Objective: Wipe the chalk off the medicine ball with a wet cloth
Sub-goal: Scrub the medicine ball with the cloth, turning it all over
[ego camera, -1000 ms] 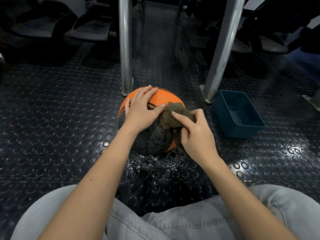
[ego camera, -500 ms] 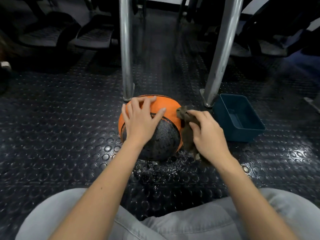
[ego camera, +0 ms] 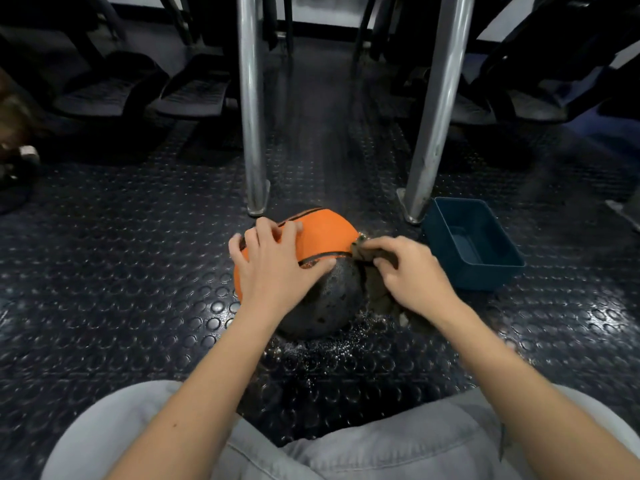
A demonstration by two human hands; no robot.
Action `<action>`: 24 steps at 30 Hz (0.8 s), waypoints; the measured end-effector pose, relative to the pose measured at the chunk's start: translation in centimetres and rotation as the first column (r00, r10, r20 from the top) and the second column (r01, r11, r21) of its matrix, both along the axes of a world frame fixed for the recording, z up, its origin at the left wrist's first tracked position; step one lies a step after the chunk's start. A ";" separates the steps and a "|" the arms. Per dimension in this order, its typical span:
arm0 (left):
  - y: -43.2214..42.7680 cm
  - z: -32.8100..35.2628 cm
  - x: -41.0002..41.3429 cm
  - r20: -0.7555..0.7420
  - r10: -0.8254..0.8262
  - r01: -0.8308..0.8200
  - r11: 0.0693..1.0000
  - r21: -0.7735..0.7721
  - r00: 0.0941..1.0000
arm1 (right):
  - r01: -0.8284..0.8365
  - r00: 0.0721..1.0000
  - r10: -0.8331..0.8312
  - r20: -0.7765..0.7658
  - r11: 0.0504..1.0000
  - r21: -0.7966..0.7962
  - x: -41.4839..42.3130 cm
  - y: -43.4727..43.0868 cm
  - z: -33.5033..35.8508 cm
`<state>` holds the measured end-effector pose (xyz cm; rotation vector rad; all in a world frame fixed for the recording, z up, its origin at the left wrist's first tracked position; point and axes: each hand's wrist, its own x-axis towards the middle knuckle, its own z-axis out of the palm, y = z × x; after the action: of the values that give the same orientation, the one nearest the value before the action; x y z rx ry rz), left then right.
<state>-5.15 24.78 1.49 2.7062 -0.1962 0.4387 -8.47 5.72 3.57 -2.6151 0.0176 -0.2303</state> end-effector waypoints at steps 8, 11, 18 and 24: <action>0.6 -2.2 -0.1 -0.109 -0.235 0.230 0.972 -0.057 0.966 | 0.098 0.987 -0.108 0.121 0.991 0.086 -0.5 -1.3 0.2; 0.1 -1.9 -0.4 -0.144 -0.174 0.164 0.983 -0.081 0.974 | 0.078 0.969 -0.099 0.227 0.992 0.099 -1.0 -0.2 0.6; -1.3 -0.9 -1.3 -0.098 -0.056 0.056 0.998 -0.002 0.994 | 0.041 0.998 -0.032 0.057 0.985 -0.165 -1.0 2.0 -1.7; 0.7 -1.5 0.9 -0.032 -0.219 0.214 0.969 -0.121 0.975 | 0.077 0.972 -0.075 0.224 0.997 0.000 -1.3 1.6 0.3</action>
<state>-4.29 25.47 0.03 2.5409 -0.4344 0.3138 -9.76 7.33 3.90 -2.5840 0.0384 -0.5527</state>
